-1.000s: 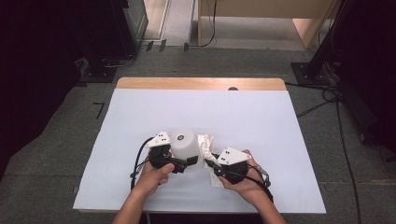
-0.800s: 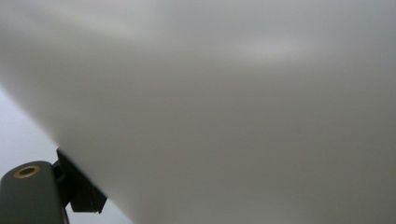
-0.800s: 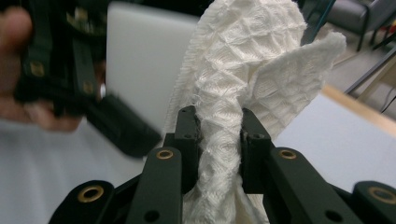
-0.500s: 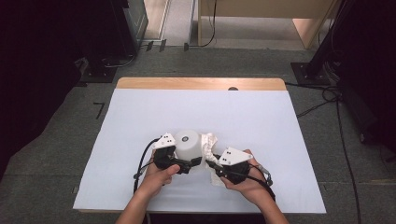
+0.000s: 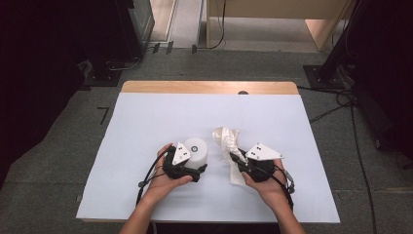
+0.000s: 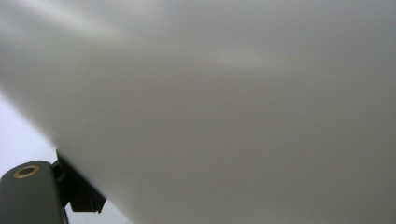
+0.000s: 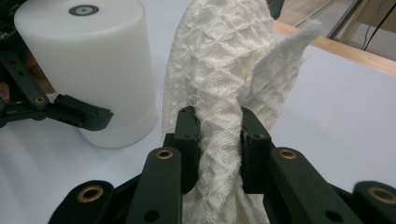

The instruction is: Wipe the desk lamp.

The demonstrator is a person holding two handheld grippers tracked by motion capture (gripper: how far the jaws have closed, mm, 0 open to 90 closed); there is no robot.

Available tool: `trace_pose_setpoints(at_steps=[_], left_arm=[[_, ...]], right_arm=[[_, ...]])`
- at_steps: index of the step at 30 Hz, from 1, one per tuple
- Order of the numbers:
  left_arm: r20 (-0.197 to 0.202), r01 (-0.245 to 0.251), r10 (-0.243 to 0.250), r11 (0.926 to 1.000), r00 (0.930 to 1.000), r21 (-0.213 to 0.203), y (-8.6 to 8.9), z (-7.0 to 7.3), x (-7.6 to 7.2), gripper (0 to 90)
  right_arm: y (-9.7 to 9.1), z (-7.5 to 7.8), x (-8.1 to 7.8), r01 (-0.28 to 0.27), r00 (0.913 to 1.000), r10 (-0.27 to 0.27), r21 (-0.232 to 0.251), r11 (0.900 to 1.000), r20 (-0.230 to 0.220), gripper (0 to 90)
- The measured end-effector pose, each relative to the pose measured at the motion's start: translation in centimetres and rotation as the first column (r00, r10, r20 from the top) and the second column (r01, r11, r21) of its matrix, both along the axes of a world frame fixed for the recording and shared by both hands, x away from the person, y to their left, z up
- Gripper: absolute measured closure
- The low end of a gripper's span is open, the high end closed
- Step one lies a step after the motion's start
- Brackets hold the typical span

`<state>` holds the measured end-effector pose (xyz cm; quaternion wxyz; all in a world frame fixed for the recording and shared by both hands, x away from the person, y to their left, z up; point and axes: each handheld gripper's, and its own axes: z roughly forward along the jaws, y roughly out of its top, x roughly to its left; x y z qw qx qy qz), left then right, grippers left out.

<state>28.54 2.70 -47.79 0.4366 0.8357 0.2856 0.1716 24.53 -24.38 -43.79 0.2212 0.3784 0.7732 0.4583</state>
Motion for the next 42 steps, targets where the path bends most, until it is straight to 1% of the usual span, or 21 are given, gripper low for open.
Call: trace_pose_setpoints(at_steps=[4,9,11,12,14,15,17,19,20,22,23,26,28,30,32,34,35,36,37,40,42], left_arm=[[0.036,-0.045,0.045,0.999,0.9983,-0.009,0.0,-0.1,-0.1,6.3],[0.013,-0.11,0.111,0.9928,0.9938,-0.048,0.6,0.4,-0.6,1.3],[-0.004,-0.136,0.136,0.9883,0.9907,-0.07,0.3,0.2,-1.0,1.1],[-0.006,-0.148,0.148,0.9868,0.989,-0.066,0.0,0.1,-1.3,0.7],[0.001,-0.21,0.21,0.9762,0.9777,-0.055,-0.9,0.0,-1.8,0.0],[0.002,-0.247,0.247,0.9678,0.969,-0.05,-1.3,0.0,-1.9,0.0],[0.002,-0.312,0.312,0.9485,0.9499,-0.056,-2.0,0.0,-2.3,0.0],[0.014,-0.381,0.382,0.9237,0.9241,-0.038,-2.5,-0.1,-2.5,0.0],[0.01,-0.397,0.398,0.9168,0.9174,-0.042,-2.7,-0.2,-2.5,0.1],[0.015,-0.442,0.443,0.8963,0.8966,-0.037,-2.9,-0.3,-2.5,0.8],[0.011,-0.446,0.447,0.894,0.8947,-0.045,-2.9,-0.3,-2.5,3.9],[0.017,-0.434,0.435,0.8998,0.9003,-0.045,-2.7,-0.2,-2.6,7.9],[0.007,-0.409,0.41,0.9109,0.9121,-0.055,-2.4,-0.2,-2.4,8.1],[0.001,-0.367,0.368,0.9284,0.93,-0.059,-1.9,-0.1,-2.1,8.2],[-0.012,-0.286,0.286,0.9552,0.9581,-0.075,-1.5,0.2,-1.9,8.2],[-0.037,-0.166,0.162,0.9797,0.986,-0.113,-1.0,0.8,-1.7,8.2],[-0.071,-0.094,0.085,0.9862,0.9938,-0.136,-0.9,1.1,-1.6,8.2],[-0.102,-0.028,0.012,0.9869,0.9947,-0.159,-0.8,1.3,-1.5,8.2],[-0.119,0.018,-0.04,0.983,0.9921,-0.183,-0.8,1.5,-1.5,8.2],[-0.131,0.071,-0.103,0.9706,0.986,-0.23,-0.8,2.0,-1.7,8.2],[-0.159,0.087,-0.134,0.9587,0.9782,-0.271,-0.6,2.2,-1.6,8.2]], right_arm=[[0.1,-0.1,0.0,-0.005,1.0,0.005,-0.009,0.9999,0.001,73.7],[-0.3,-0.1,0.2,0.004,1.0,-0.004,-0.007,1.0,-0.004,73.6],[-0.5,-0.1,0.2,0.009,1.0,-0.009,-0.005,0.9999,-0.002,73.7],[-0.6,-0.1,0.3,0.014,0.9999,-0.014,-0.005,0.9999,0.0,73.7],[-0.7,0.0,0.3,0.02,0.9998,-0.02,0.002,0.9998,-0.003,73.6],[-0.7,0.0,0.2,0.02,0.9998,-0.02,0.003,0.9998,-0.002,73.7],[-0.6,0.0,0.2,0.017,0.9998,-0.017,-0.003,0.9998,0.003,73.6],[-0.6,0.0,0.2,0.017,0.9998,-0.017,-0.005,0.9998,0.003,73.6],[-0.6,0.0,0.2,0.017,0.9999,-0.017,-0.006,0.9998,0.003,73.6],[-0.5,0.0,0.2,0.015,0.9999,-0.015,-0.004,0.9999,0.001,73.6],[-0.4,-0.1,0.2,0.016,0.9999,-0.016,-0.004,0.9999,0.001,73.6],[-0.4,-0.1,0.2,0.012,0.9999,-0.012,-0.009,0.9999,0.003,73.6],[-0.4,-0.1,0.1,0.011,0.9999,-0.011,-0.007,0.9999,0.006,73.7],[-0.3,0.0,0.1,0.012,0.9999,-0.012,-0.003,0.9999,0.01,73.7],[-0.3,0.2,-0.1,0.01,0.9997,-0.01,0.007,0.9999,0.021,73.7],[-0.2,0.6,-0.3,-0.004,0.9986,0.003,0.015,0.9999,0.052,73.7],[-0.1,0.8,-0.5,-0.013,0.9978,0.011,0.021,0.9997,0.065,73.7],[0.1,1.0,-0.7,-0.023,0.9964,0.021,0.024,0.9994,0.081,73.7],[0.3,1.2,-0.9,-0.041,0.9943,0.039,0.022,0.9989,0.099,73.6],[1.3,1.8,-1.7,-0.084,0.9854,0.082,0.013,0.9964,0.149,73.6],[2.0,2.2,-2.3,-0.117,0.9778,0.115,0.001,0.9931,0.175,73.6]])
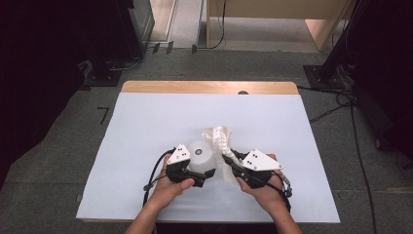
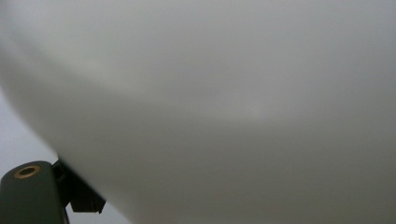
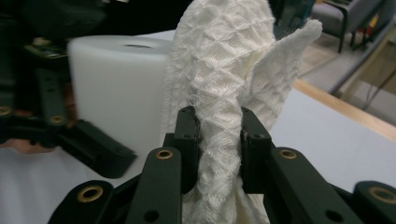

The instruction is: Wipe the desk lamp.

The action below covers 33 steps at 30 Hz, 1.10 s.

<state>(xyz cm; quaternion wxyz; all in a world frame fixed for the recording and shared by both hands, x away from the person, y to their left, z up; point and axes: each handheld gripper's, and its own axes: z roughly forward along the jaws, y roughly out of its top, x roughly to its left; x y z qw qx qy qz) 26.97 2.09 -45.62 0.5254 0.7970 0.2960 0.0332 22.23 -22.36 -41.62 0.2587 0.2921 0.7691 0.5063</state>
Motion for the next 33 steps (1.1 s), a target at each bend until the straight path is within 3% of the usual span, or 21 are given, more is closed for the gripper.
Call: trace_pose_setpoints(at_steps=[4,9,11,13,16,19,22,25,29,31,33], left_arm=[[-0.016,-0.004,0.003,0.999,0.9999,-0.044,0.8,0.4,0.2,8.3],[-0.027,-0.035,0.033,0.9947,0.9991,-0.096,2.5,1.1,0.8,8.3],[-0.033,-0.032,0.029,0.9941,0.9991,-0.104,3.0,1.2,1.0,8.3],[-0.044,-0.015,0.011,0.9953,0.999,-0.096,3.0,1.1,1.1,8.3],[-0.044,0.024,-0.027,0.9975,0.9987,-0.066,2.2,0.8,0.8,8.3],[-0.031,0.053,-0.053,0.9986,0.9981,-0.011,0.9,0.5,0.4,8.3],[-0.035,0.06,-0.061,0.9981,0.9975,-0.016,0.5,0.5,0.3,8.3],[-0.029,0.043,-0.043,0.9987,0.9986,-0.026,1.0,0.7,0.4,8.3],[-0.032,0.015,-0.016,0.999,0.9993,-0.043,1.9,1.0,0.8,8.3],[-0.033,0.015,-0.017,0.9989,0.9993,-0.044,2.1,0.9,0.8,8.3],[-0.04,0.021,-0.023,0.9988,0.999,-0.044,2.0,0.8,0.8,8.3]], right_arm=[[1.4,-0.1,-0.6,-0.07,0.9974,0.071,-0.075,0.9947,0.014,73.6],[1.8,-1.6,0.0,-0.14,0.9874,0.128,-0.144,0.9797,-0.093,73.5],[1.9,-2.3,0.3,-0.152,0.9825,0.13,-0.168,0.9741,-0.133,73.5],[1.9,-2.6,0.5,-0.138,0.9825,0.113,-0.17,0.9757,-0.148,73.5],[1.6,-1.8,0.5,-0.102,0.9887,0.086,-0.126,0.9868,-0.122,73.5],[1.2,-0.5,0.0,-0.068,0.9968,0.065,-0.065,0.9955,-0.046,73.5],[1.1,0.4,-0.6,-0.071,0.9975,0.071,-0.044,0.9965,0.001,73.5],[1.0,-0.3,-0.2,-0.088,0.9952,0.085,-0.068,0.9938,-0.049,73.5],[1.4,-2.9,0.9,-0.134,0.9763,0.101,-0.168,0.9767,-0.192,73.0],[1.4,-3.5,1.2,-0.135,0.9717,0.098,-0.161,0.9777,-0.215,73.2],[1.3,-3.0,1.2,-0.119,0.9776,0.09,-0.145,0.9823,-0.19,73.4]])
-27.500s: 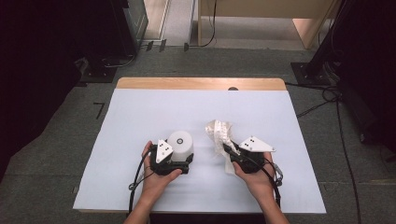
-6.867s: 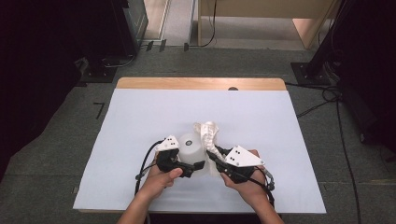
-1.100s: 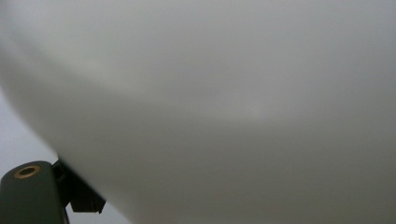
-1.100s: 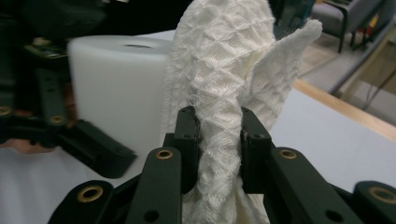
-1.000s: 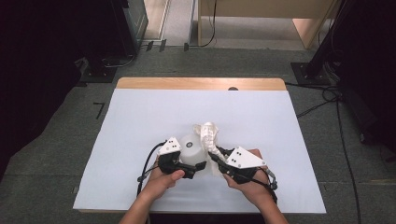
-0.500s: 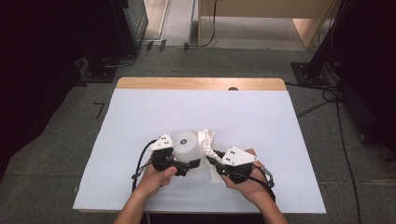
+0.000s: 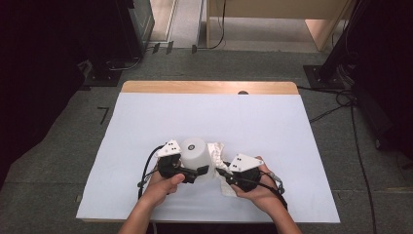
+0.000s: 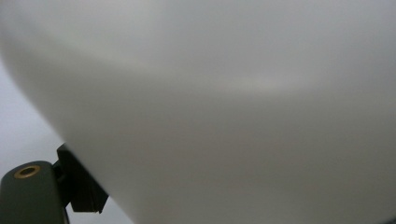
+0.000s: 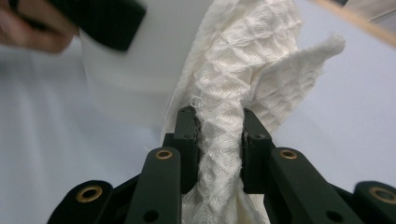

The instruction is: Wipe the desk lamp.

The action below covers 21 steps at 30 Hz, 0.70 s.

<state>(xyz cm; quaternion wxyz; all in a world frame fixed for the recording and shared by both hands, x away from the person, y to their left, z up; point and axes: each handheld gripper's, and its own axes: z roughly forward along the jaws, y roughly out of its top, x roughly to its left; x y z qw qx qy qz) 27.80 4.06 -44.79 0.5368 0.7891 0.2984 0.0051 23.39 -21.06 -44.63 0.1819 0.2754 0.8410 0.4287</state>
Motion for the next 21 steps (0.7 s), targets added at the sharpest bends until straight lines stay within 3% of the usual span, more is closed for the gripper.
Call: trace_pose_setpoints(at_steps=[4,6,9,10,13,15,17,21], left_arm=[[0.015,0.027,-0.028,0.9979,0.9995,0.059,-1.2,-0.6,-0.4,8.3],[0.018,0.035,-0.036,0.9972,0.9992,0.066,-1.6,-0.7,-0.6,8.3],[0.014,0.026,-0.027,0.9988,0.9995,0.041,-1.4,-0.5,-0.4,8.3],[0.015,0.022,-0.022,0.9992,0.9996,0.033,-1.1,-0.3,-0.3,8.3],[0.014,-0.007,0.007,0.9999,0.9999,0.013,-0.3,-0.1,0.0,8.3],[0.016,-0.015,0.015,0.9999,0.9998,0.008,0.1,0.0,0.1,8.3],[0.009,-0.014,0.014,0.9999,0.9999,0.002,0.3,0.0,0.2,8.3],[0.015,0.006,-0.007,0.9987,0.9999,0.05,-0.5,-0.4,0.0,8.3]], right_arm=[[-0.4,2.1,-0.8,0.023,0.9963,-0.031,0.105,0.9942,0.079,73.3],[-0.5,2.7,-1.0,0.03,0.9929,-0.045,0.14,0.9897,0.11,73.5],[-0.6,2.4,-0.9,0.025,0.9951,-0.037,0.123,0.9921,0.092,73.7],[-0.6,2.0,-0.8,0.02,0.9975,-0.028,0.11,0.9937,0.066,73.7],[-0.2,0.4,-0.3,-0.015,0.9999,0.015,0.013,0.9998,-0.001,73.8],[-0.1,-0.5,0.1,-0.031,0.9986,0.031,-0.013,0.9994,-0.044,74.0],[-0.1,-0.6,0.2,-0.023,0.9985,0.022,-0.003,0.9997,-0.049,74.1],[-0.1,1.3,-0.4,-0.001,0.9994,-0.001,0.077,0.997,0.034,74.0]])
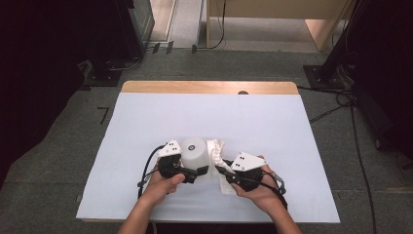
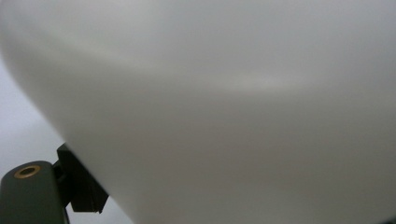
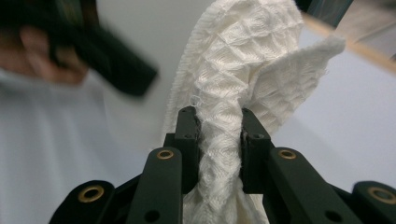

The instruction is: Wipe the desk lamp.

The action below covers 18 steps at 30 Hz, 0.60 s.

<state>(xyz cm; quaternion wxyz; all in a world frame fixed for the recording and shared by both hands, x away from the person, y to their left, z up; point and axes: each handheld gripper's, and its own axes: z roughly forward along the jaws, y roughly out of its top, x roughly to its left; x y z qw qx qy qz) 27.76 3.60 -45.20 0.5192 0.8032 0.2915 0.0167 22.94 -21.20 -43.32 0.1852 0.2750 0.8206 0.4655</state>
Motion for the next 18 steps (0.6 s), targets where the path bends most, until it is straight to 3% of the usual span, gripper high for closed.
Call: trace_pose_setpoints(at_steps=[4,7,9,10,12,14,16,18], left_arm=[[0.006,0.013,-0.013,0.9999,0.9999,0.008,-0.7,0.0,-0.3,8.3],[0.009,0.001,-0.001,1.0,1.0,0.002,-0.4,0.1,-0.1,8.3],[0.011,-0.012,0.012,0.9999,0.9999,-0.002,-0.1,0.2,0.0,8.3],[0.016,-0.018,0.018,0.9998,0.9997,-0.006,0.0,0.2,0.1,8.3],[0.035,-0.029,0.029,0.9996,0.999,-0.003,0.1,0.2,0.1,8.3],[0.075,-0.053,0.05,0.9983,0.9959,0.026,-0.1,0.1,0.1,8.3],[0.121,-0.084,0.074,0.9927,0.9899,0.086,-0.3,-0.2,0.2,8.3],[0.161,-0.114,0.092,0.9846,0.9826,0.133,-0.5,-0.8,0.4,8.3]], right_arm=[[0.0,1.2,-0.7,0.03,0.9963,-0.032,0.034,0.999,0.079,73.9],[-0.1,0.2,-0.3,0.015,0.9991,-0.015,0.013,0.9998,0.039,74.0],[0.0,-1.1,0.3,-0.004,0.9998,0.003,-0.049,0.9988,-0.017,73.9],[0.1,-1.7,0.5,0.002,0.9997,-0.004,-0.076,0.9971,-0.025,73.9],[-0.3,-2.3,0.9,0.033,0.9982,-0.036,-0.067,0.9973,-0.047,73.9],[-0.8,-2.0,1.2,0.078,0.9958,-0.08,-0.033,0.9964,-0.046,73.8],[-1.8,-1.4,1.5,0.137,0.99,-0.137,0.008,0.9905,-0.034,73.6],[-2.8,-1.0,1.6,0.207,0.978,-0.206,0.038,0.9776,-0.033,73.5]])
